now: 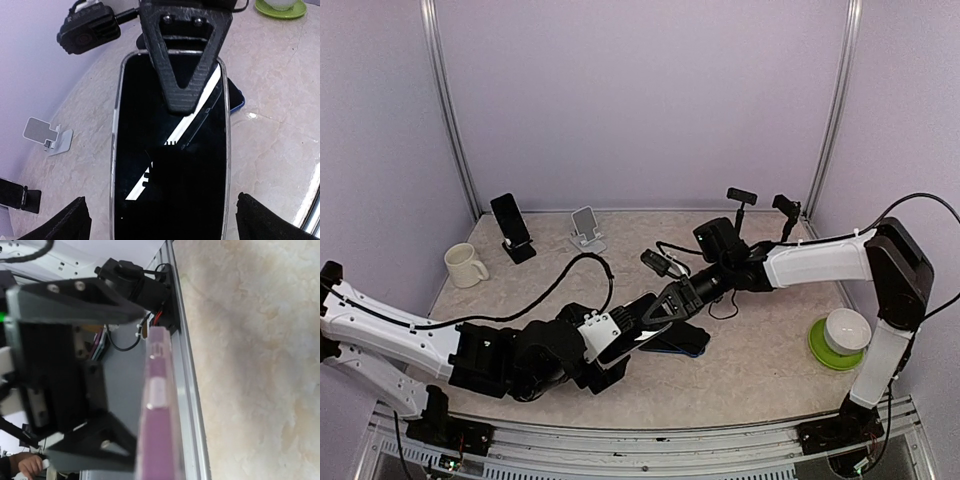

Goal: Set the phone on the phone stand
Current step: Pass from the left arm to the right, then pass from the right arm to the left

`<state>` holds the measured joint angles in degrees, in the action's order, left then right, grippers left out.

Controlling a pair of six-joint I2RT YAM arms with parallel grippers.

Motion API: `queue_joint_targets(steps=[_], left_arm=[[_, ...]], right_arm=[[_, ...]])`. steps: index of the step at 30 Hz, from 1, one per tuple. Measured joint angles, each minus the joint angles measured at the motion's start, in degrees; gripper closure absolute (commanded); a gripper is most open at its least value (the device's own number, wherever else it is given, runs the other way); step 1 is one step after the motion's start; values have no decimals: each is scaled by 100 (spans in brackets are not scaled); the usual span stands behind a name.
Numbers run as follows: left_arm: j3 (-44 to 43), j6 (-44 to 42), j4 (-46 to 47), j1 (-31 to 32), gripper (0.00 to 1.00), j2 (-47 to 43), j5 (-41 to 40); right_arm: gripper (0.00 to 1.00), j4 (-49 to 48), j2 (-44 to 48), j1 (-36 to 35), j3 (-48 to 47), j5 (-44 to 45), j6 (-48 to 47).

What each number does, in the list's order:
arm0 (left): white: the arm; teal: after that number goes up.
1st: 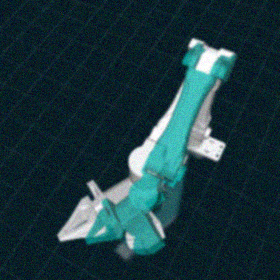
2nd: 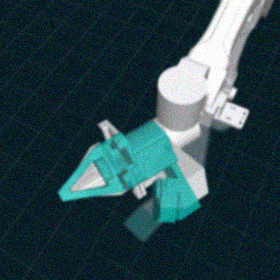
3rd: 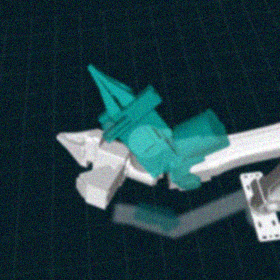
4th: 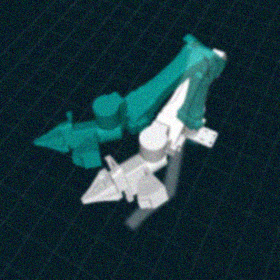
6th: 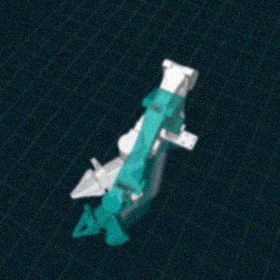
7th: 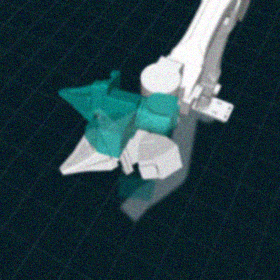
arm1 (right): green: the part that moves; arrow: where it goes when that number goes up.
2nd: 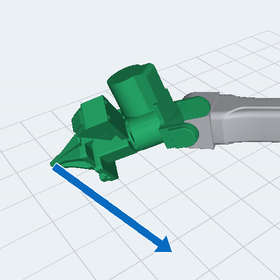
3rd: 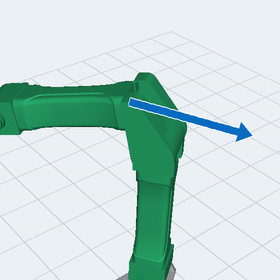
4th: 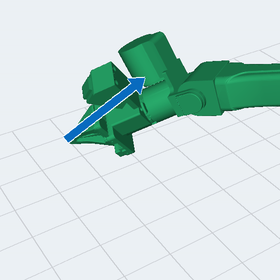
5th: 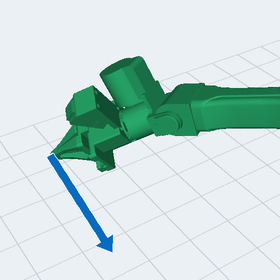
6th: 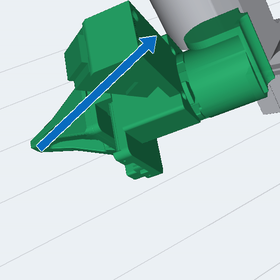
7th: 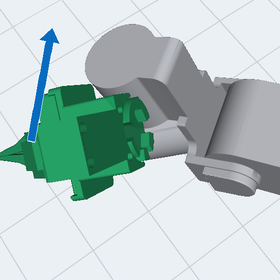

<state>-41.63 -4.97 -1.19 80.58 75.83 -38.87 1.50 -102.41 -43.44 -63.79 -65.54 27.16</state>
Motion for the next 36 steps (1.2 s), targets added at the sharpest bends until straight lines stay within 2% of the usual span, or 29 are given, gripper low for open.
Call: queue_joint_targets(steps=[6, 10, 20, 30, 36], left_arm=[[221, 326, 339, -149, 1, -393, 74], [350, 678, 382, -564, 1, -682, 393], [485, 2041, 595, -2070, 1, -1576, 2024], [483, 3624, 796, -3117, 1, -1558, 3779], [549, 4754, 1547, -3574, 1, -1482, 4706]], right_arm=[[100, -105, 144, 9, 114, 304, 24], [100, -138, 446, 13, 192, 640, -133], [100, -505, 1495, 13, 643, 1873, -640], [100, -1663, 2474, 11, 1690, 3206, -1005], [100, -2500, 2966, -2, 2352, 3915, -1384]])
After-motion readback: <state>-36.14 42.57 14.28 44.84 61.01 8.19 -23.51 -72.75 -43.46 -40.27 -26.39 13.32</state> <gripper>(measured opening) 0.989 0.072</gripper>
